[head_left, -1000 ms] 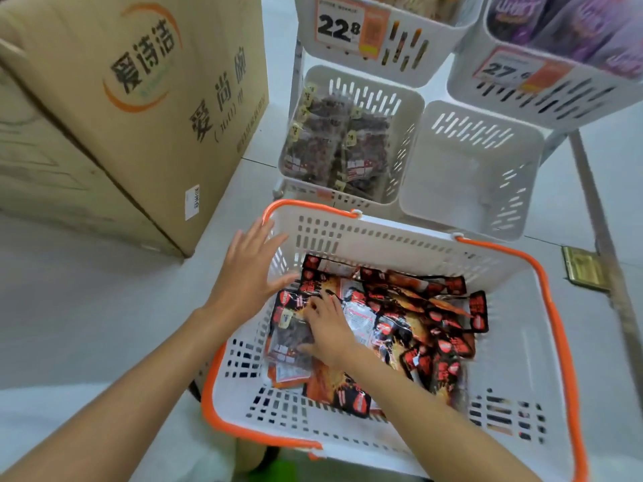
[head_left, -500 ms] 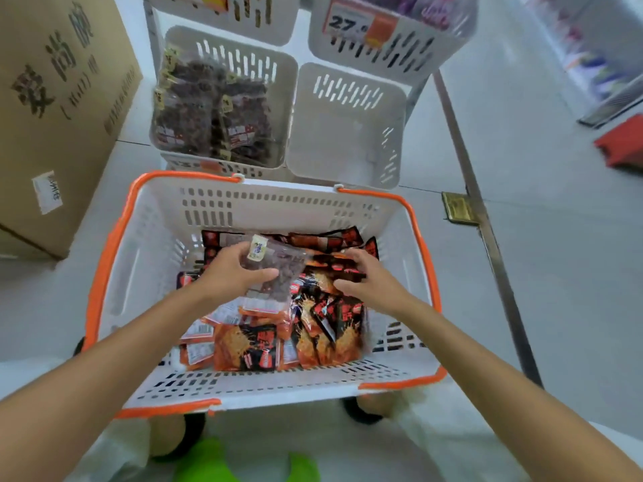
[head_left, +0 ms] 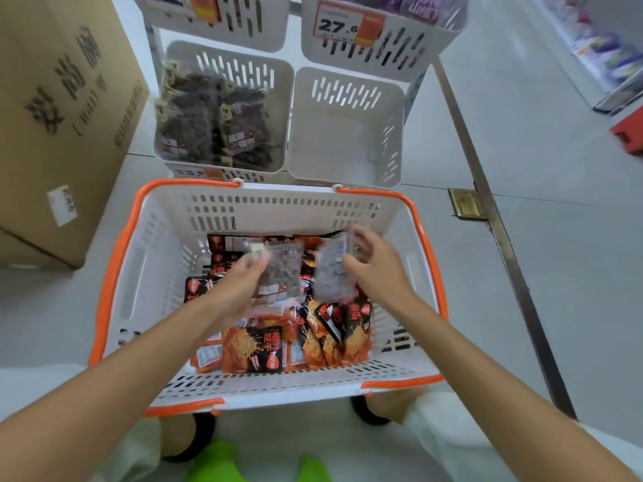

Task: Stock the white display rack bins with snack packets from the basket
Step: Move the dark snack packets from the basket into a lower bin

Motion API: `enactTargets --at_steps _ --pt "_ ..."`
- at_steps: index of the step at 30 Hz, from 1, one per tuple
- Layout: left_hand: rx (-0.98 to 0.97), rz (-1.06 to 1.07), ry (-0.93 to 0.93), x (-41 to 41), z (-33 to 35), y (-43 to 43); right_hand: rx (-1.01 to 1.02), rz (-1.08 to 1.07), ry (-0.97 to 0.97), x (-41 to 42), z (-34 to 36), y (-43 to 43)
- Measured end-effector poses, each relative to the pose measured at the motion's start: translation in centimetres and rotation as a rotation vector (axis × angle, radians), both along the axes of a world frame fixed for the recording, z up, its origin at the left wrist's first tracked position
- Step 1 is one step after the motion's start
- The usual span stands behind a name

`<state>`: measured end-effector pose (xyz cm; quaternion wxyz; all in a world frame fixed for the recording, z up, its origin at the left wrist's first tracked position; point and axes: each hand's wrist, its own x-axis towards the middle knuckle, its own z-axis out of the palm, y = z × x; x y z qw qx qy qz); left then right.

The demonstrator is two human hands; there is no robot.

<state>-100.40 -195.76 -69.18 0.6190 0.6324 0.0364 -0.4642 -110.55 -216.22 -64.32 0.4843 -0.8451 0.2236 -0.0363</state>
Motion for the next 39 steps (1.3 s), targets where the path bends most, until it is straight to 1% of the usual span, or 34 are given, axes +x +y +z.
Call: enactTargets --at_steps 1,3,4,5,7,8,9,10,11,13,15,16,18,20,22,23,24,26,27,30,31,32,34,35,36,37,38,39 --pt "-0.044 -0.009 0.044 0.0 0.5 -0.4 0.001 0.098 -0.023 0.4 0.6 1.8" --pt "-0.125 -0.007 0.063 0.0 1.4 -0.8 0.006 0.324 0.018 1.0 0.7 4.7" --pt "-0.151 -0.002 0.064 0.1 1.9 -0.8 0.043 0.397 0.026 1.2 0.6 5.4" --pt "-0.16 0.021 0.072 0.3 2.0 -0.5 0.11 0.4 0.018 1.5 0.5 5.7" --pt "-0.153 0.084 0.103 1.1 1.8 0.4 0.205 0.279 -0.041 2.3 0.6 5.2" --pt "-0.14 0.115 0.106 1.5 1.7 0.8 0.164 0.183 -0.069 2.8 0.8 4.7" --pt "-0.13 0.139 0.098 1.9 1.8 1.3 0.079 0.096 -0.067 3.4 1.0 4.1" --pt "-0.129 0.153 0.087 2.2 1.7 1.6 0.008 0.054 -0.017 3.9 1.0 3.6" --pt "-0.137 0.153 0.075 2.4 1.8 1.8 -0.003 0.074 0.072 4.3 1.0 3.3" --pt "-0.157 0.145 0.035 2.8 2.1 2.1 0.117 0.175 0.203 5.0 0.6 3.3" --pt "-0.151 0.151 -0.01 3.8 2.2 2.5 0.197 0.197 0.2 5.7 0.2 3.5" --pt "-0.155 0.142 -0.019 4.4 2.5 2.7 0.185 0.21 0.17 6.0 0.3 3.6" --pt "-0.161 0.092 -0.067 5.5 3.1 3.1 0.028 0.275 0.146 7.2 1.2 3.5" --pt "-0.114 0.023 -0.144 6.2 3.4 3.0 -0.137 0.344 0.104 8.5 2.2 3.8" --pt "-0.097 0.017 -0.174 6.7 3.3 2.6 -0.149 0.354 0.017 9.7 2.4 4.6" --pt "-0.101 0.039 -0.168 7.0 3.3 2.4 -0.102 0.316 -0.016 10.2 2.1 4.8" --pt "-0.114 0.078 -0.144 7.5 3.3 2.1 0.0 0.257 -0.017 10.8 2.0 4.9" --pt "-0.124 0.106 -0.11 8.9 3.6 1.7 0.255 0.17 0.047 12.0 1.8 4.6" --pt "-0.112 0.079 -0.127 9.9 3.9 1.4 0.335 0.177 0.075 12.8 1.6 4.2" --pt "-0.031 -0.008 -0.242 13.2 5.7 0.2 0.406 0.19 0.077 16.1 1.3 2.8" --pt "-0.014 -0.028 -0.319 14.6 6.6 -0.1 0.445 0.169 0.057 17.6 1.4 2.3" --pt "0.013 -0.039 -0.423 16.3 6.9 -0.4 0.482 0.14 0.029 19.1 1.6 1.8" --pt "0.109 0.021 -0.68 20.1 6.7 -0.7 0.505 0.033 -0.022 22.6 1.7 0.4" --pt "0.226 0.045 -0.845 22.1 6.2 -0.6 0.492 -0.025 -0.035 24.4 1.6 -0.2" --pt "0.398 0.021 -1.022 24.0 5.5 -0.5 0.464 -0.065 -0.041 26.1 1.1 -0.7" --pt "0.587 -0.06 -1.169 25.8 4.5 -0.3 0.43 -0.085 -0.035 27.8 0.4 -1.0" --pt "0.756 -0.186 -1.261 27.4 3.5 -0.1 0.376 -0.095 -0.011 29.3 -0.4 -1.2" --pt "0.887 -0.312 -1.302 28.6 2.6 0.1 0.299 -0.093 0.017 30.6 -1.3 -1.1"
